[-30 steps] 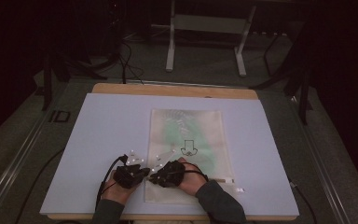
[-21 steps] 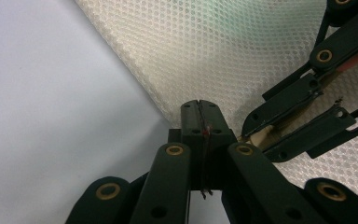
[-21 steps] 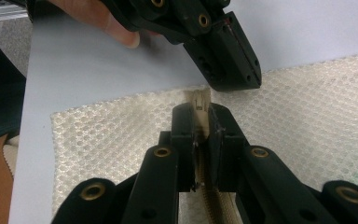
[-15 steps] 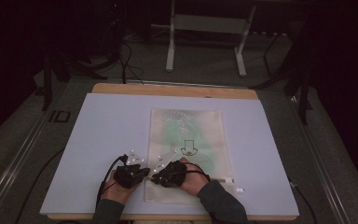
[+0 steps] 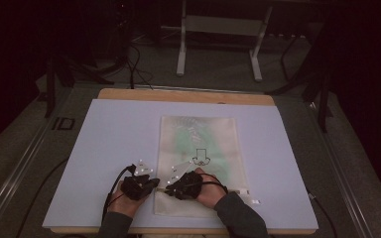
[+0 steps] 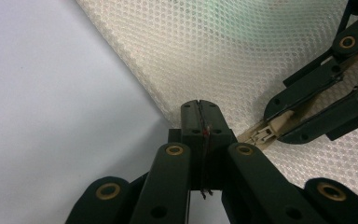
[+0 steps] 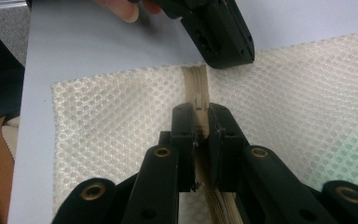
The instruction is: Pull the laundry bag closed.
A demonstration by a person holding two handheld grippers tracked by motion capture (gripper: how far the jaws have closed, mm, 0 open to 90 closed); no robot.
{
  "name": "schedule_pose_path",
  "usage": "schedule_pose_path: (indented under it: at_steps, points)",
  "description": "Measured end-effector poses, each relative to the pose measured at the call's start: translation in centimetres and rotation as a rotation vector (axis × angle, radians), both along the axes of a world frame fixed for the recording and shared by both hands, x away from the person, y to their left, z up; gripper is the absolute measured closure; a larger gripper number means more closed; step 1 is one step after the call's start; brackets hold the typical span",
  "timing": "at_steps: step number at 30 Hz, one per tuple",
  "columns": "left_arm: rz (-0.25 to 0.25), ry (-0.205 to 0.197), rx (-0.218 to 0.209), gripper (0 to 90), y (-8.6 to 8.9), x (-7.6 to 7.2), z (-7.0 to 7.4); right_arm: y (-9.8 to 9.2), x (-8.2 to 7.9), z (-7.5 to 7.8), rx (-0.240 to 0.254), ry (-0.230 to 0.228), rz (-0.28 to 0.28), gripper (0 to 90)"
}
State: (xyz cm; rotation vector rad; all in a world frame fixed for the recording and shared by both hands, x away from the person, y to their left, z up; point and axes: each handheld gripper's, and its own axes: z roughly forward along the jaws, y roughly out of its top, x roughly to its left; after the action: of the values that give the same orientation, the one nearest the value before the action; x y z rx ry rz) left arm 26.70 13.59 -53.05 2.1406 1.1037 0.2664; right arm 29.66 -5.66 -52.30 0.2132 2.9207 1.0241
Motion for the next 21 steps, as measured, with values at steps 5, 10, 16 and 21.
schedule_pose_path:
  at_steps: [5, 10, 16, 21]
  points:
    - [0.0, -0.001, 0.002, 89.5, 0.0, 0.0, 0.0, -0.3, 0.0, 0.0, -0.006, -0.006, 0.003, 82.5]
    - [-0.001, -0.006, 0.012, 89.5, -0.1, -0.1, 0.0, -0.6, -0.2, 0.2, -0.027, -0.018, 0.007, 82.5]
    - [0.002, -0.005, 0.006, 89.5, 0.0, 0.0, 0.0, -0.8, -0.2, 0.3, -0.042, -0.028, 0.014, 82.5]
    - [0.001, -0.005, 0.005, 89.6, 0.0, 0.0, 0.0, -1.1, -0.3, 0.3, -0.045, -0.028, 0.011, 82.5]
